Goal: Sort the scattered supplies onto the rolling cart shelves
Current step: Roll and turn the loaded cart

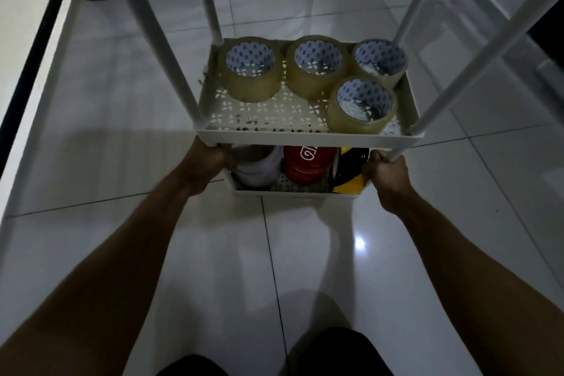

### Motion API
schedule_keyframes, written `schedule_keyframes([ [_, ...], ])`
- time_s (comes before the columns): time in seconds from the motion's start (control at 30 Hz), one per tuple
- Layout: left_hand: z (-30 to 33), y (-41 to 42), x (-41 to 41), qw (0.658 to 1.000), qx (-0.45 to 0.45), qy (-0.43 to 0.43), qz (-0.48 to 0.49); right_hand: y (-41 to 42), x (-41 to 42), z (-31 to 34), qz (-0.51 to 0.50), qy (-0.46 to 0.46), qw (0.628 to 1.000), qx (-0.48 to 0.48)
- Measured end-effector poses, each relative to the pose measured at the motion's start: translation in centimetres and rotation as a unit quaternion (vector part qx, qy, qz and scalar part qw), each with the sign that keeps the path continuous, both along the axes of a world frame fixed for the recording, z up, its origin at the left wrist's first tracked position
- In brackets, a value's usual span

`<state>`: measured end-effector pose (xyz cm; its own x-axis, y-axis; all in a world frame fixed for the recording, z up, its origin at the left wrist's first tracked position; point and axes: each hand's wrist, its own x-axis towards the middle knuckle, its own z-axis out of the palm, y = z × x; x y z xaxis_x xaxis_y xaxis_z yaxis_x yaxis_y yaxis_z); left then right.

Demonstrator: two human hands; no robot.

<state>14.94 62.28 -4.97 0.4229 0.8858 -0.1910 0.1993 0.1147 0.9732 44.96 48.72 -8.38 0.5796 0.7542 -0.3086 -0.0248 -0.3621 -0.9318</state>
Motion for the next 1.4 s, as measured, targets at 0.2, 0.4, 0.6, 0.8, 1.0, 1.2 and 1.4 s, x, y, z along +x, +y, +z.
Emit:
schedule_keyframes([
  [0.2,-0.6,-1.1,0.2,0.998,0.01,-0.021,0.057,-0.6,-0.1,-0.4,-0.002,0.017,1.0,-0.012],
  [0.4,0.2,-2.8,0.0,0.996,0.052,-0.032,0.072,-2.2,-0.3,1.0,0.048,-0.002,0.998,0.049],
  [0.6,3.9,-3.7,-0.5,0.988,0.122,-0.009,0.098,-3.5,-1.0,5.0,0.05,-0.024,0.993,0.105],
  [0.8,9.0,-3.4,0.3,0.968,0.161,0.072,0.179,-2.7,-2.7,11.1,-0.004,-0.034,0.988,0.151],
  [1.0,15.8,-3.8,-0.5,0.962,0.234,0.021,0.14,-3.6,-2.6,18.1,0.005,-0.115,0.975,0.19],
  [1.2,26.1,-4.5,-0.6,0.945,0.285,-0.086,0.138,-4.6,-2.8,29.6,0.031,-0.102,0.939,0.325],
  [1.4,34.1,-5.2,-0.7,0.926,0.341,-0.067,0.147,-5.2,-3.9,37.1,0.03,-0.128,0.935,0.33],
])
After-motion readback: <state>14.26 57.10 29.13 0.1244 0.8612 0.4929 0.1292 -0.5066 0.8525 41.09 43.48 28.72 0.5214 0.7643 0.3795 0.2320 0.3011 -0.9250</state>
